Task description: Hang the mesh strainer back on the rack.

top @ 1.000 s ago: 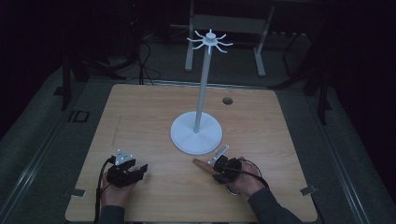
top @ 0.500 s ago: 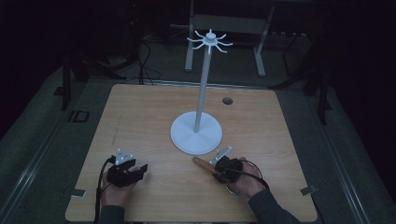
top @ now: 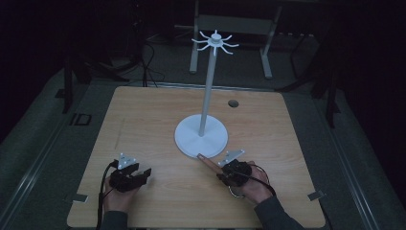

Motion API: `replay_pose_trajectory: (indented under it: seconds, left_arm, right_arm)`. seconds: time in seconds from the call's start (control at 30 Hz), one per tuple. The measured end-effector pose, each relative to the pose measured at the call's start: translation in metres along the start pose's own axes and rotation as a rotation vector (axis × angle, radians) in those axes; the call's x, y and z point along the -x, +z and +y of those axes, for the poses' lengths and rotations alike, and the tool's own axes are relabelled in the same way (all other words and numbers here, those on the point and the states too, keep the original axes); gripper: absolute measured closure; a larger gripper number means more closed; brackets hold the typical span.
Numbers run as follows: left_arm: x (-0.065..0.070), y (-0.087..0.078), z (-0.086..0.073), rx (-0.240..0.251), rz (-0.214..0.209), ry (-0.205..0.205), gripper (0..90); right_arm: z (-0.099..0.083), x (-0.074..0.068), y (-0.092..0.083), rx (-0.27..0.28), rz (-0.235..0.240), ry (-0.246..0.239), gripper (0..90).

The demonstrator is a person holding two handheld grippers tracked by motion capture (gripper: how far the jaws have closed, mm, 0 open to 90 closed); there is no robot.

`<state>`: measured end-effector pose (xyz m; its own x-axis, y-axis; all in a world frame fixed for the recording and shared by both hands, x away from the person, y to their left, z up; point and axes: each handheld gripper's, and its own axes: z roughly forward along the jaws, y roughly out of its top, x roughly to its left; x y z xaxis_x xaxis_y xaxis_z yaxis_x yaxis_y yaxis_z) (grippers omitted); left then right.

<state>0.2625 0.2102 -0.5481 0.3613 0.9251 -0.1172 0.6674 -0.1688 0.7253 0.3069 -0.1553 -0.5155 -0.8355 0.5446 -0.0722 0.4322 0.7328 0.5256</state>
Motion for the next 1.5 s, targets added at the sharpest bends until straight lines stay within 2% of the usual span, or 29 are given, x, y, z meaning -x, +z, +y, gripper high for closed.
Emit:
replay_pose_trajectory:
  seconds: [0.2,0.53,0.77,1.2,1.5]
  left_arm:
    - [0.001,0.001,0.001,0.000,0.000,0.001,43.9]
    - [0.001,0.000,0.001,0.002,0.001,0.001,43.8]
    - [0.001,0.000,0.001,0.003,0.001,0.001,43.8]
    - [0.001,0.001,0.001,0.003,0.002,0.000,43.8]
    - [0.001,0.001,0.001,0.003,0.001,0.001,43.8]
  right_arm:
    - [0.001,-0.001,-0.004,0.056,-0.014,0.015,69.0]
    - [0.001,0.003,-0.018,0.183,-0.088,0.071,69.1]
    - [0.004,0.005,-0.024,0.215,-0.094,0.089,69.0]
    - [0.006,0.007,-0.034,0.284,-0.135,0.107,69.0]
    - [0.008,0.008,-0.040,0.325,-0.142,0.125,69.0]
